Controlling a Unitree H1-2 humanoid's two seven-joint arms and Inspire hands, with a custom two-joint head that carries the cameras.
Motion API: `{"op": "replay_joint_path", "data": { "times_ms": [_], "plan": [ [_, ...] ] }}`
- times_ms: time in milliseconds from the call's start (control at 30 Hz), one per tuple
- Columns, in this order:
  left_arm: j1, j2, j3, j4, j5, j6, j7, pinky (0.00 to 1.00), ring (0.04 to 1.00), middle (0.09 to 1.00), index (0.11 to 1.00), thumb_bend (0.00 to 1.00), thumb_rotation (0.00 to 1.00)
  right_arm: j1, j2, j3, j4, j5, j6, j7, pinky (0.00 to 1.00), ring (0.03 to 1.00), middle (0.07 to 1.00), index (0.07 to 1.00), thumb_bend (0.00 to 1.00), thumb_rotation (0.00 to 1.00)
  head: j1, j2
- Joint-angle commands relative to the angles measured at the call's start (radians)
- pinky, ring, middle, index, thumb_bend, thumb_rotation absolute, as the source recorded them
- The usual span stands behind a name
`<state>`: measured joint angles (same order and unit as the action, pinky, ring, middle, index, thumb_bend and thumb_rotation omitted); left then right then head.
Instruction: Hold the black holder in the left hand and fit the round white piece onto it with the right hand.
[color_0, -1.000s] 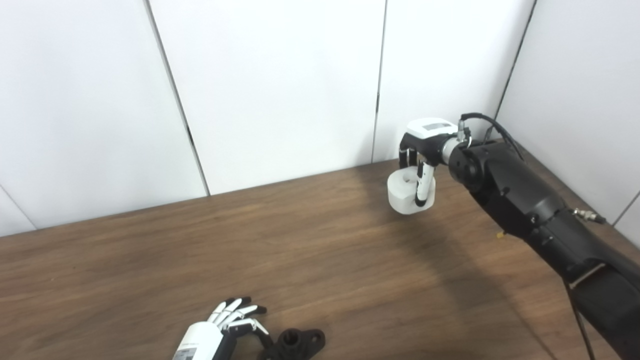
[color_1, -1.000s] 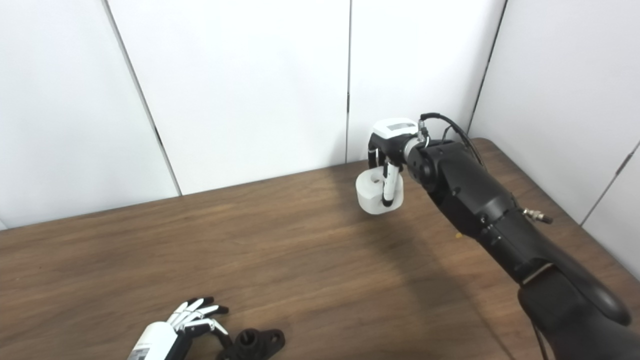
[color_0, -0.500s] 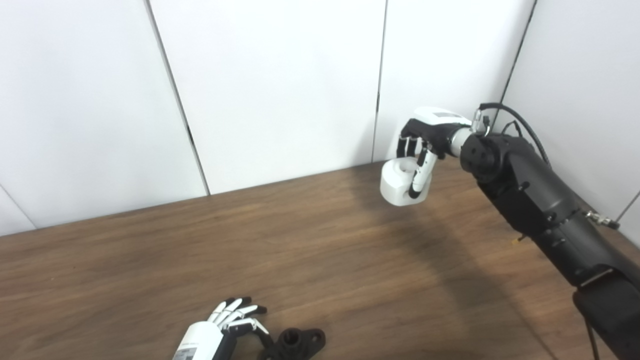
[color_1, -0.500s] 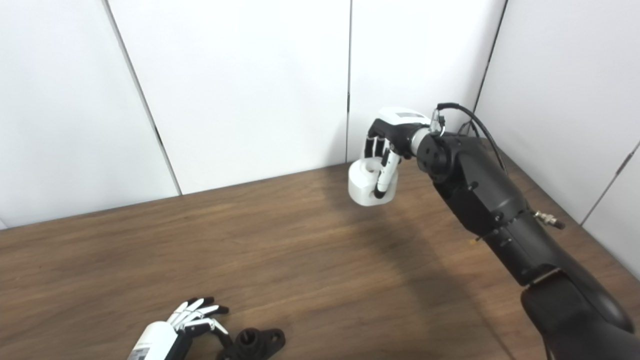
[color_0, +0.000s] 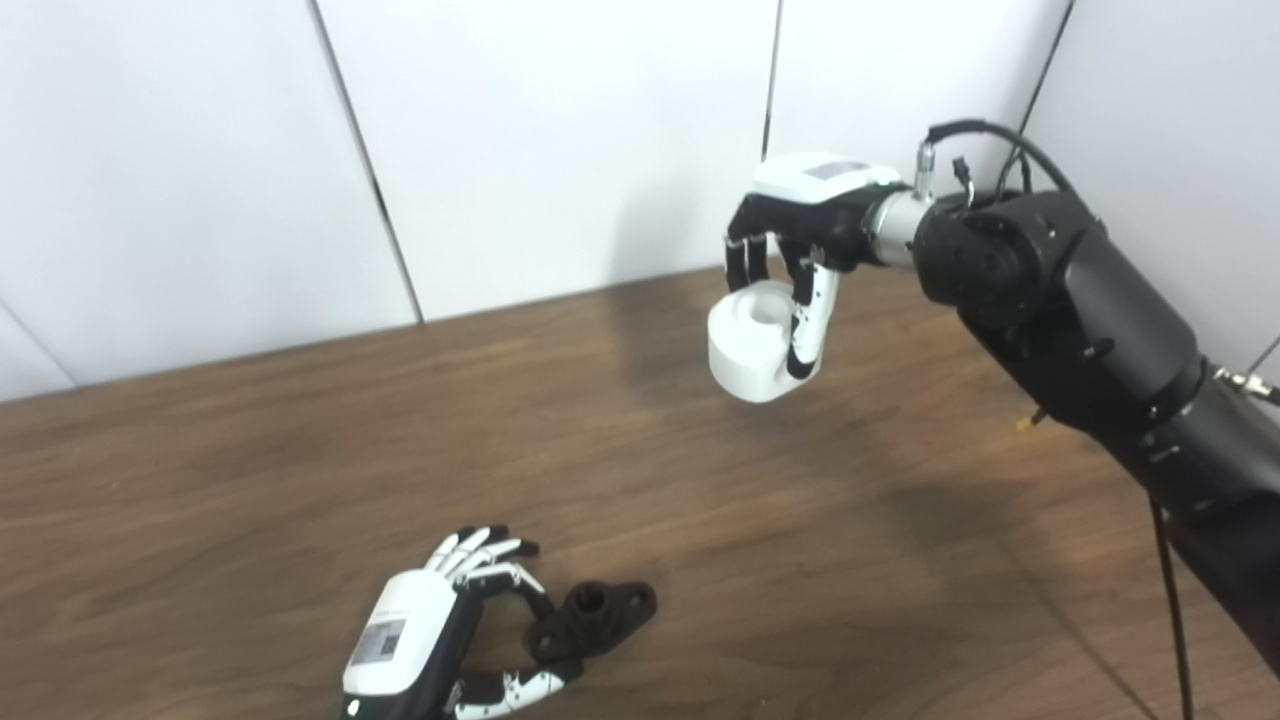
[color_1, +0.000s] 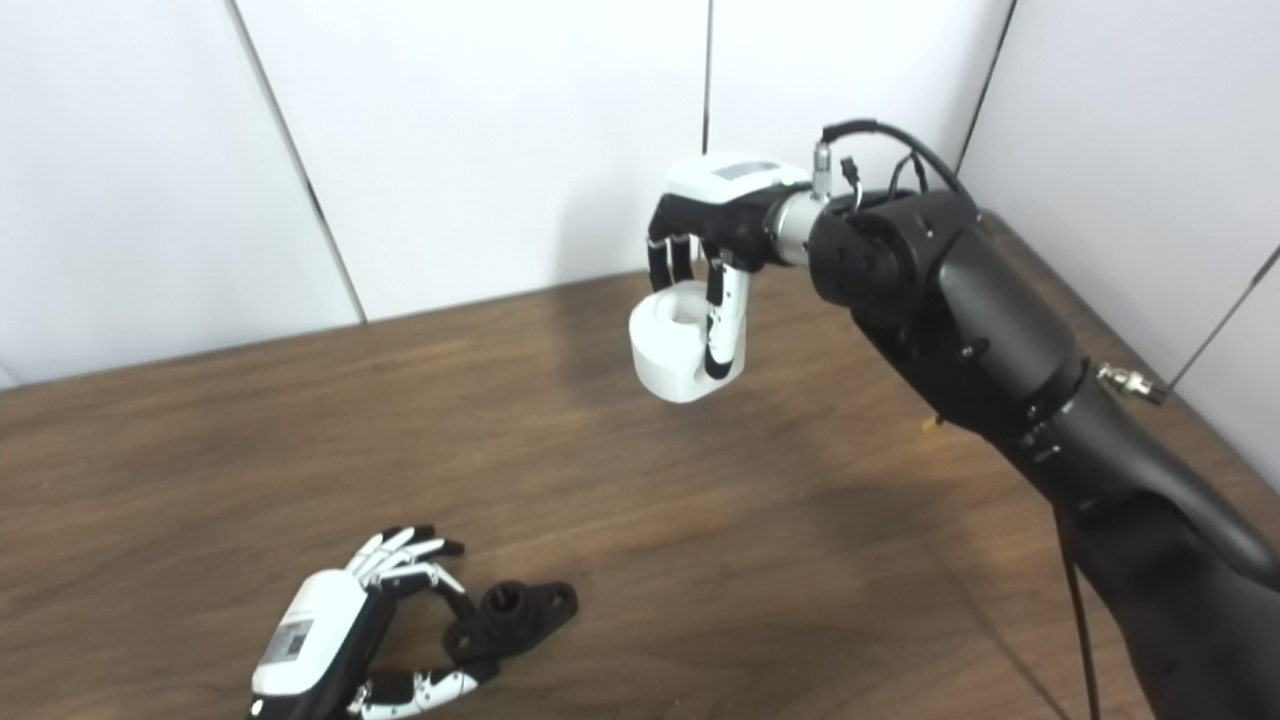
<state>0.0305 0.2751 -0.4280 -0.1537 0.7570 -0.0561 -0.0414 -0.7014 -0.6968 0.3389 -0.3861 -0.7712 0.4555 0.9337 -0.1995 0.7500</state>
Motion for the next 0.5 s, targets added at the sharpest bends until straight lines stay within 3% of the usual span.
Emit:
{"op": "replay_joint_path", "data": {
  "times_ms": [0,233,467],
  "plan": [
    [0.043,0.009,-0.032,0.031,0.044,0.084,-0.112,0.95,0.92,0.819,0.491,0.51,0.06,-0.028,0.021,-0.019,-0.064,-0.037,0.013,0.025,0.78,0.584,0.52,0.462,0.53,0.0,0.005,0.005],
    [0.034,-0.013,-0.053,-0.003,0.063,0.134,-0.135,0.95,0.918,0.817,0.49,0.51,0.06,0.004,0.095,-0.03,-0.176,-0.082,0.012,0.112,0.86,0.626,0.51,0.465,0.53,0.0,0.051,0.037],
    [0.022,-0.035,-0.079,-0.016,0.091,0.169,-0.145,0.93,0.913,0.815,0.491,0.51,0.06,0.033,0.16,-0.035,-0.25,-0.126,0.011,0.142,0.92,0.651,0.483,0.483,0.53,0.0,0.096,0.061]
  ]
}}
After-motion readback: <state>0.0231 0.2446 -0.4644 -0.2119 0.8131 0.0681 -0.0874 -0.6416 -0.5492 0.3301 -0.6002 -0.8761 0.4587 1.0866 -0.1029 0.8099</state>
